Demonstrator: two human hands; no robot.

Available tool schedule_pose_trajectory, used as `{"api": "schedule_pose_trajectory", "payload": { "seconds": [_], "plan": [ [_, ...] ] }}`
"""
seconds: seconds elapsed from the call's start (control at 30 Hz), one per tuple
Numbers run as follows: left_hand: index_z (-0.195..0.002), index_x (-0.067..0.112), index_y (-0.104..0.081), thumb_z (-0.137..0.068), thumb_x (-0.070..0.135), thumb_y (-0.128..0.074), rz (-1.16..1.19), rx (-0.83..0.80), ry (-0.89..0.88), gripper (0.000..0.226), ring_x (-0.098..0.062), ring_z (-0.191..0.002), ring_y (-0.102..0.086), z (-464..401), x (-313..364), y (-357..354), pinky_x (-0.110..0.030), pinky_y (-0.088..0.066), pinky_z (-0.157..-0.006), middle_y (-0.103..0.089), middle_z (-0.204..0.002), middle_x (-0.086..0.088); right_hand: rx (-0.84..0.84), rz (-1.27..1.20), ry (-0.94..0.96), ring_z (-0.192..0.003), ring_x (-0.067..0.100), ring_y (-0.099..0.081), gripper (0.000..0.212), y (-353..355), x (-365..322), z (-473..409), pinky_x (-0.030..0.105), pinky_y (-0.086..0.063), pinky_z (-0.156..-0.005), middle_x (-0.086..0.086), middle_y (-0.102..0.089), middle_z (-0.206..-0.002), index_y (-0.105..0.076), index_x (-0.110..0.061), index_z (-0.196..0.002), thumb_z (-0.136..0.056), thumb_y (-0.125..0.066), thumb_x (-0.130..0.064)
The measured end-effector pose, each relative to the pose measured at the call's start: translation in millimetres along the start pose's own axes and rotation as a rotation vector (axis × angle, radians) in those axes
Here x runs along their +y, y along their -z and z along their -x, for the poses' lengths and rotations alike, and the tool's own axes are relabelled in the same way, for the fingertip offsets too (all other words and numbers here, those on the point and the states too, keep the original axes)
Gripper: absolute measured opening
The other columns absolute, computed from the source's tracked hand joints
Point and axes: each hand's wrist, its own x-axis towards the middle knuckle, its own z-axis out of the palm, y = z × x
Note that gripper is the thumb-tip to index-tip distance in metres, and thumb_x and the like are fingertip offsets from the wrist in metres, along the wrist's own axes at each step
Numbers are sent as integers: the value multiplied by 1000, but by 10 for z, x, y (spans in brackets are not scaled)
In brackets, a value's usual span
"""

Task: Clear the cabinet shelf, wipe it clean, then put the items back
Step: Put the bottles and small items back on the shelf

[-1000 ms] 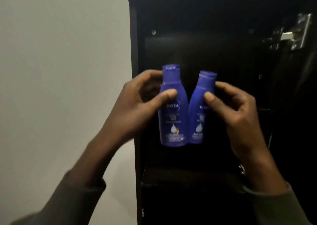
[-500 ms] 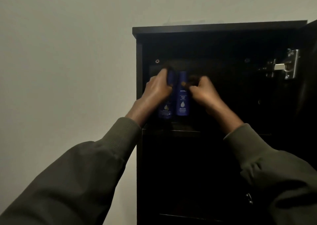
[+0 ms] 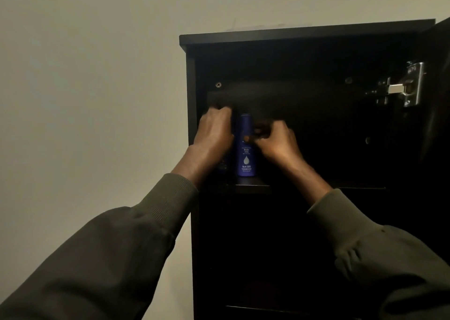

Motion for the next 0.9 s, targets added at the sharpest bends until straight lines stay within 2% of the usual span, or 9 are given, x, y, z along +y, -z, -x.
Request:
{"api": "schedule_pose_trajectory", "payload": {
  "seconds": [0.1, 0.2, 0.3, 0.43, 0.53, 0.7, 0.8, 0.9],
  "plan": [
    [-120, 2, -53, -88, 6, -62, -43, 5, -17, 33, -39, -114, -52, 3, -1, -15, -41, -45, -91, -51, -124, -23, -22, 93, 2, -92, 13, -70, 49, 16, 14, 32, 33, -57, -82, -3, -74, -102, -68, -21, -115, -70, -85, -26],
    [-120, 1, -52, -89, 7, -60, -75, -1, -42, 32, -39, -115, -52, 15, -10, -45, -41, -44, -91, -52, -123, -23, 9, 155, 1, -93, 16, -69, 50, -11, 12, 62, 36, -57, -84, -4, -73, -100, -68, -22, -113, -67, -86, -32],
    [-131, 3, -47, -90, 6, -58, -87, -12, -70, 43, -38, -119, -50, 27, -39, -79, -41, -44, -95, -51, -129, -23, 13, 186, 7, -97, 19, -68, 48, -55, 15, 84, 39, -56, -87, -2, -72, -102, -66, -20, -112, -69, -84, -32],
    [-134, 7, -46, -88, 4, -58, -92, -6, -114, 47, -37, -120, -50, 18, -94, -127, -41, -44, -96, -51, -131, -20, 24, 196, 21, -105, 23, -65, 48, -58, -1, 126, 35, -52, -92, 2, -70, -110, -64, -17, -118, -75, -81, -29],
    [-132, 7, -48, -88, 4, -58, -97, 9, -136, 45, -36, -124, -48, 5, -105, -152, -41, -44, -99, -48, -135, -19, 50, 236, 55, -106, 26, -64, 42, -57, -38, 152, 31, -48, -87, 5, -71, -109, -66, -14, -112, -76, -80, -29],
    [-146, 4, -31, -89, 4, -57, -133, -2, -151, 63, -39, -141, -27, 64, -95, -163, -44, -29, -115, -32, -151, -22, 42, 245, 42, -104, 25, -65, 37, -69, -34, 181, 31, -49, -86, 5, -70, -108, -65, -13, -109, -78, -79, -28],
    [-144, 2, -31, -89, 13, -58, -133, 24, -170, 62, -38, -137, -34, 136, -87, -165, -42, -25, -115, -40, -146, -23, 3, 219, 7, -104, 24, -65, 41, -46, -28, 198, 32, -51, -86, 3, -70, -107, -65, -16, -110, -76, -80, -34],
    [-148, 0, -24, -90, 20, -60, -80, 87, -213, 72, -33, -148, -16, 217, -85, -196, -39, -10, -121, -26, -156, -21, 103, 172, 31, -105, 22, -63, 47, -20, -56, 262, 35, -52, -90, 4, -67, -112, -61, -16, -115, -75, -80, -33]
  ]
}}
